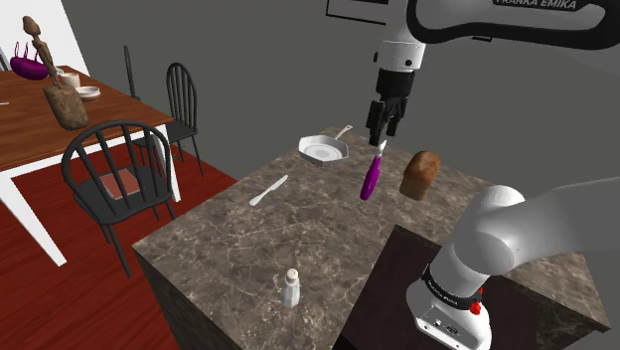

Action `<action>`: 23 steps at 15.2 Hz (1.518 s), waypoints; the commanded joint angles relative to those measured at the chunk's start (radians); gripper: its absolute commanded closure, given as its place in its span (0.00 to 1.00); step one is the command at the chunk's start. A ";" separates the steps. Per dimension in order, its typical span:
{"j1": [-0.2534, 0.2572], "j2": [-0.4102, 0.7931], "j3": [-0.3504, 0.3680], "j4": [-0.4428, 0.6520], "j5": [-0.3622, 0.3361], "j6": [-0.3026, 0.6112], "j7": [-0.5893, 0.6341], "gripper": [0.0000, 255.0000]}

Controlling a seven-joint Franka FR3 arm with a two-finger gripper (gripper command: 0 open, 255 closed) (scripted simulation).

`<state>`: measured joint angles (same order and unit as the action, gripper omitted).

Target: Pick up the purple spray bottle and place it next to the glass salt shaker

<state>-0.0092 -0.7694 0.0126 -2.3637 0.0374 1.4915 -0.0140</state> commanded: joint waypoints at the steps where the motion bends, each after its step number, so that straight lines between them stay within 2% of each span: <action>1: 0.000 0.000 0.000 0.000 0.000 0.000 0.000 0.00; 13: -0.153 0.348 -0.144 0.054 0.005 0.232 0.110 0.00; 23: -0.258 0.639 -0.274 0.147 0.071 0.371 0.166 0.00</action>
<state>-0.2531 -0.1866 -0.2425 -2.2002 0.1008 1.8504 0.1512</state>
